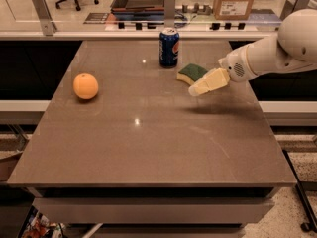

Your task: Move sponge near orange

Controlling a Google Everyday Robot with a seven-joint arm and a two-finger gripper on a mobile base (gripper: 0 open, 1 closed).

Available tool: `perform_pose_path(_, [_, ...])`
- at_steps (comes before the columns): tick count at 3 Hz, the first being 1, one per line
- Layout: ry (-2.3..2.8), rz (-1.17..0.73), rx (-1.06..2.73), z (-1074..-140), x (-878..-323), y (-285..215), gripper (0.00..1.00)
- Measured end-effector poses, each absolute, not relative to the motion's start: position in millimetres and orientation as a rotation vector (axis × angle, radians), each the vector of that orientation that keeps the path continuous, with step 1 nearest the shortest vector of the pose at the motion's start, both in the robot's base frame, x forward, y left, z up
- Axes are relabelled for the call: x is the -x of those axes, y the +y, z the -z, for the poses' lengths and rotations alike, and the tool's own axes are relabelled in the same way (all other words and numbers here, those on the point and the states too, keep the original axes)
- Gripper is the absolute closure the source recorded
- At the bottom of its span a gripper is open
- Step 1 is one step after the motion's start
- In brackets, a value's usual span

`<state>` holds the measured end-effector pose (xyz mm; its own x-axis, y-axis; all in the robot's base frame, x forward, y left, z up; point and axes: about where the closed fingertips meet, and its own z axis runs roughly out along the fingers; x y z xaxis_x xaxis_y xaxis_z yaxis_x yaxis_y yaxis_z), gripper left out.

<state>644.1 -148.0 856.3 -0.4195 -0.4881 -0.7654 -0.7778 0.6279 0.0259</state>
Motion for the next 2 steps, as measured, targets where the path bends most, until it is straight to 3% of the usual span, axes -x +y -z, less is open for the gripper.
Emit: perform_pose_path(2, [2.150, -0.455, 1.022, -828, -656, -145, 0.00])
